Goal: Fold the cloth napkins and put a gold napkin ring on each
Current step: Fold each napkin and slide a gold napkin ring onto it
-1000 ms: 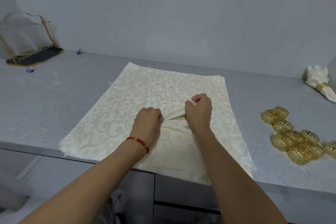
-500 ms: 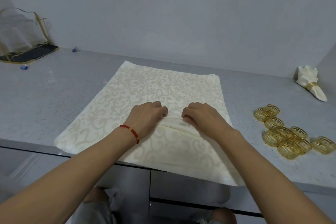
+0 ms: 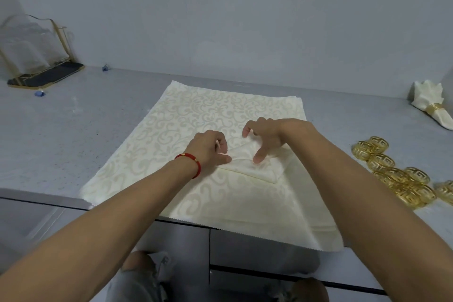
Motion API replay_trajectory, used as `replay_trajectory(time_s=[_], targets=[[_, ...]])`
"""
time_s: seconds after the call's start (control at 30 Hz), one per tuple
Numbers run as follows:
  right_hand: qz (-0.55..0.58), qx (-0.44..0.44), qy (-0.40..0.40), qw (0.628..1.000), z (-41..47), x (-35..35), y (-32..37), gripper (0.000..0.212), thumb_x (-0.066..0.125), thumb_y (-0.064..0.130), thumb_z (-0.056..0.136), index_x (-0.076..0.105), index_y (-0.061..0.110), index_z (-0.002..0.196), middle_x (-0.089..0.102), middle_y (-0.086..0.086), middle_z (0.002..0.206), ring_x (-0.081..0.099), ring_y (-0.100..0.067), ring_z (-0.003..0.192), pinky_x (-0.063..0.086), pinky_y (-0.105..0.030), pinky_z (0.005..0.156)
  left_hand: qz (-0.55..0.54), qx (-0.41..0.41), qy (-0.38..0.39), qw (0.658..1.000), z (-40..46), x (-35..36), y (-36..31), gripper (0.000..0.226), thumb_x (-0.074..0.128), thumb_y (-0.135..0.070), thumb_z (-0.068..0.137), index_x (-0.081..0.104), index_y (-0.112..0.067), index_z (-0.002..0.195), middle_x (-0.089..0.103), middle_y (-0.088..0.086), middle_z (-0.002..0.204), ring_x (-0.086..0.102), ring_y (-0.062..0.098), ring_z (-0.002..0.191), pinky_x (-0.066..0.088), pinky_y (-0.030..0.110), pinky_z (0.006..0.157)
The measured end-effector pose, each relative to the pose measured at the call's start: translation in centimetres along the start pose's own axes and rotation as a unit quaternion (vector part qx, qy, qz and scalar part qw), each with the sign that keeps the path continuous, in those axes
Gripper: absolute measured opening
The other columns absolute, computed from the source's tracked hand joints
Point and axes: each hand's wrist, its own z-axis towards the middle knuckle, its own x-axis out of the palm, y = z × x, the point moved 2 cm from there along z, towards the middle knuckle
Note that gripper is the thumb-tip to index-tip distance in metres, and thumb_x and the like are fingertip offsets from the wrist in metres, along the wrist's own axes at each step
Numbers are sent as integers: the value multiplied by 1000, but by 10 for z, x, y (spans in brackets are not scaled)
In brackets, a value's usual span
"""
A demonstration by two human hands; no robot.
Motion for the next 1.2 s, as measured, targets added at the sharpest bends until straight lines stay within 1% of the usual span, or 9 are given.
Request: replay_trajectory(time_s=[0.17, 0.33, 0.43, 0.57, 0.77, 0.93, 1.03, 1.1, 1.2], targets=[[-42, -20, 68, 997, 1, -11, 10, 66, 90, 58, 63, 56, 39, 116, 63, 14, 118, 63, -19, 108, 51, -47, 102, 73, -5, 72, 995, 9, 3, -5, 25, 77, -25, 86, 63, -17, 107, 61, -3, 92, 58, 13, 80, 40, 21, 63], [-111, -30, 89, 989, -9, -15, 27, 47, 89, 56, 66, 74, 34, 105, 74, 12, 99, 71, -18, 96, 55, -45, 96, 195, 49, 109, 973, 12, 9, -16, 13, 62, -20, 97, 62, -8, 101, 57, 5, 96, 55, 23, 88, 38, 27, 71], [-123, -31, 88, 988, -17, -16, 33, 46, 90, 50, 69, 75, 31, 108, 76, 10, 100, 71, -19, 96, 56, -43, 96, 233, 92, 97, 963, 8, 16, -10, 20, 53, -19, 101, 54, -5, 115, 60, 10, 108, 56, 28, 95, 38, 31, 75], [-111, -42, 74, 990, -30, -13, 37, 38, 88, 41, 73, 76, 28, 106, 76, 8, 96, 72, -19, 93, 58, -44, 93, 231, 180, 88, 952, -5, 17, -1, 8, 45, -16, 101, 41, -9, 103, 56, 11, 96, 51, 28, 82, 35, 34, 68], [-123, -67, -42, 989, -69, -21, 40, 28, 86, 38, 73, 66, 28, 91, 68, 5, 85, 69, -20, 82, 58, -38, 74, 219, 305, -20, 926, -19, 2, -6, 22, 31, -30, 99, 45, -14, 105, 48, 3, 92, 42, 21, 80, 39, 37, 69], [-330, -100, -269, 899, -107, -14, 45, 29, 73, 27, 84, 46, 18, 91, 51, 2, 82, 53, -26, 70, 32, -34, 59, 280, 352, -161, 879, -31, -1, -25, 18, 61, -1, 87, 56, -5, 103, 52, 8, 79, 45, 25, 66, 37, 37, 56], [-374, -101, -300, 872, -115, 35, 45, 49, 90, 16, 56, 45, 17, 75, 46, 1, 62, 41, -21, 43, 17, -29, 47, 293, 333, -137, 886, -40, 18, -27, 31, 72, 9, 60, 58, -7, 83, 50, 5, 66, 44, 24, 53, 32, 35, 48], [-347, -125, -338, 866, -109, 64, 42, 52, 90, 6, 38, 47, 18, 63, 38, 2, 51, 34, -17, 33, 13, -26, 48, 280, 322, -87, 900, -46, 28, -20, 31, 74, 2, 64, 58, -11, 87, 53, 3, 72, 47, 22, 59, 39, 37, 51], [-301, -112, -357, 877, -104, 85, 39, 60, 84, -1, 34, 35, 19, 62, 10, 5, 54, 6, -12, 38, -1, -26, 51, 212, 293, -5, 932, -48, 22, -10, 29, 71, -10, 82, 60, -19, 107, 57, -5, 90, 50, 17, 81, 47, 35, 70]])
